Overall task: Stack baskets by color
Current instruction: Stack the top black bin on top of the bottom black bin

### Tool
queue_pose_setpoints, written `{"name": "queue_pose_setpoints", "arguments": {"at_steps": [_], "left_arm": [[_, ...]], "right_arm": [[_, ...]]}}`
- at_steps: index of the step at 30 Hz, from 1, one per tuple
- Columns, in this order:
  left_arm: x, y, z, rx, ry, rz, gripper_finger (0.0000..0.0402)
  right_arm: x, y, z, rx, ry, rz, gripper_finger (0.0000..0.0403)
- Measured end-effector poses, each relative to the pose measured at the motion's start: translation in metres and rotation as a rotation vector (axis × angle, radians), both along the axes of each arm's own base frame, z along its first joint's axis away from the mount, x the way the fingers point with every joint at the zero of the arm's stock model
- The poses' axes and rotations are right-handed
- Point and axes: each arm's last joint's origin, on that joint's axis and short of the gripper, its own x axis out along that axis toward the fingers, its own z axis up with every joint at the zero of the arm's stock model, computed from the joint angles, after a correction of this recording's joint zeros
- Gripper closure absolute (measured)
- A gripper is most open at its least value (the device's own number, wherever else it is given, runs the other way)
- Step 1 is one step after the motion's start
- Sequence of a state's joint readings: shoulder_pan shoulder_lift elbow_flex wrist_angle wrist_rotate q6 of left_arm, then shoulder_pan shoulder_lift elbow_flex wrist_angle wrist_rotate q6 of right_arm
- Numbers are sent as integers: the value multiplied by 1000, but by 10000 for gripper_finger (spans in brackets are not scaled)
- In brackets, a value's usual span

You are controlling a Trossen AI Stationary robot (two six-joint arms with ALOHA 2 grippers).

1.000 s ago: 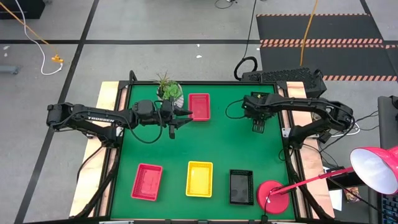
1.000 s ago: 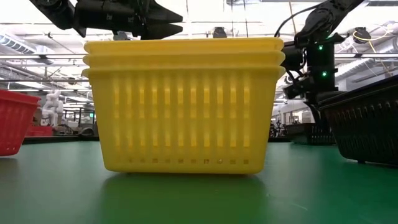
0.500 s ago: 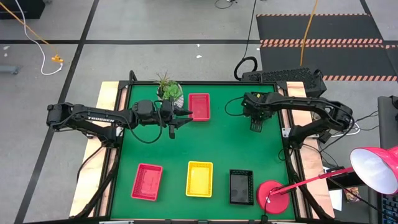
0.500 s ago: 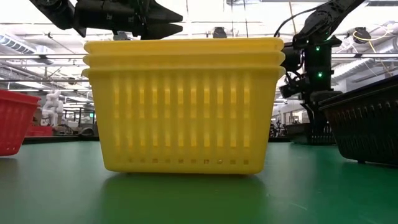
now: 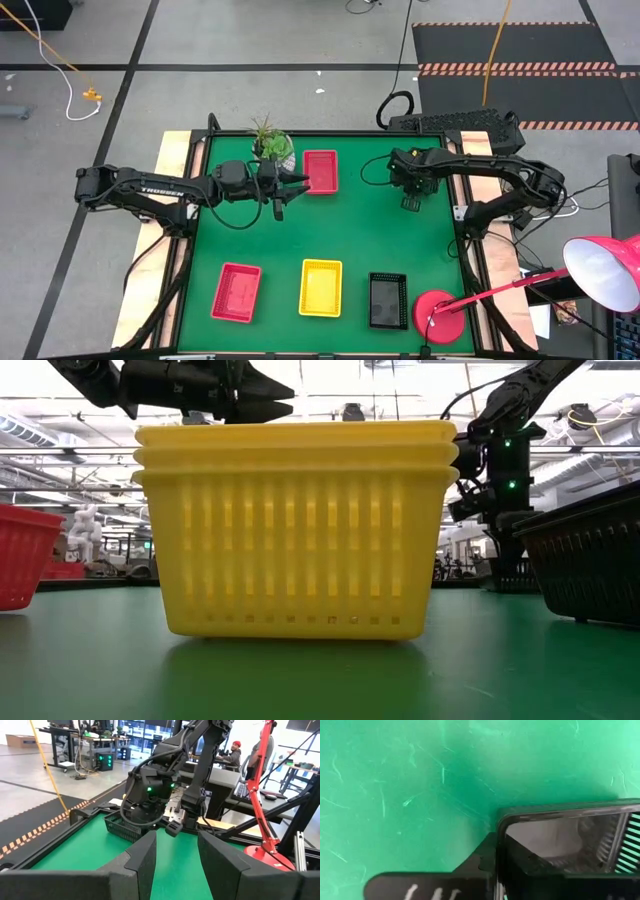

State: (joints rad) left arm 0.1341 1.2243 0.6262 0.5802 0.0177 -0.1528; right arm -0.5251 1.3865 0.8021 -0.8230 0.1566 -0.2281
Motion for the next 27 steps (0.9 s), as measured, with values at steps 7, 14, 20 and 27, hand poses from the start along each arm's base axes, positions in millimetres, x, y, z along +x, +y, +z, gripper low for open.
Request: {"name": "queue_pose_setpoints", "arguments": {"at_steps": [7, 14, 20, 27], "left_arm": [[0, 0, 0, 15, 5, 0, 254], [0, 0, 0, 20, 6, 0, 254], [0, 0, 0, 19, 6, 1, 254], [0, 2, 0, 16, 6, 76, 254]], "right_arm": [[-3, 10, 14, 57, 3, -28, 400], [9, 44, 52, 152, -176, -18, 401], [21, 78, 93, 221, -427, 11, 402], [31, 123, 137, 318, -614, 44, 402]]}}
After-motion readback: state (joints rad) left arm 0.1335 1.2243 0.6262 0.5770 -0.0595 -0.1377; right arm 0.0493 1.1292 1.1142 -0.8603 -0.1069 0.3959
